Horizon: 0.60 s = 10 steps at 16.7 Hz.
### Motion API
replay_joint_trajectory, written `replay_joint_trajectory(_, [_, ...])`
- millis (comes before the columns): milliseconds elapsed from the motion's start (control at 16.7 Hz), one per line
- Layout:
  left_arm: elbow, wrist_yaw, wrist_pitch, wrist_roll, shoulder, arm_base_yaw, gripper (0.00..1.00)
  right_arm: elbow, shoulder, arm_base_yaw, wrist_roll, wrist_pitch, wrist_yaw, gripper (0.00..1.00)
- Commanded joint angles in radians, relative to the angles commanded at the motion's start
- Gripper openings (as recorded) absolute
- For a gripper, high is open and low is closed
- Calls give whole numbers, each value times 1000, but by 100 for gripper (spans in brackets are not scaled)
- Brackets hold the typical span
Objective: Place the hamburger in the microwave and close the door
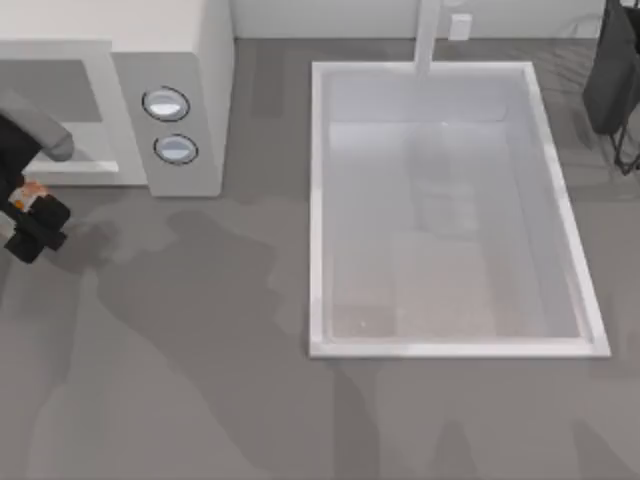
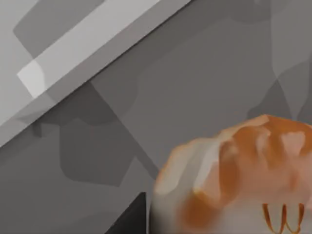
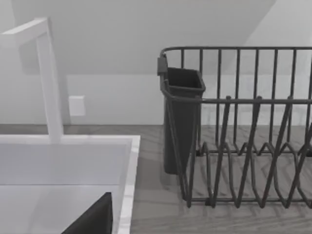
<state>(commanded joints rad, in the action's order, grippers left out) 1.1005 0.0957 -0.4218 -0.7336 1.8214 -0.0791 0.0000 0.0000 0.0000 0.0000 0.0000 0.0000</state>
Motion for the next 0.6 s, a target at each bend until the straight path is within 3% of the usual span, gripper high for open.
replay_joint_trajectory(360, [-136,63,709,293,131,-87,0,0,0,0,0,0,0,100])
replay_joint_trajectory(600, [-257,97,1087,479,179,-113,0,0,0,0,0,0,0,100])
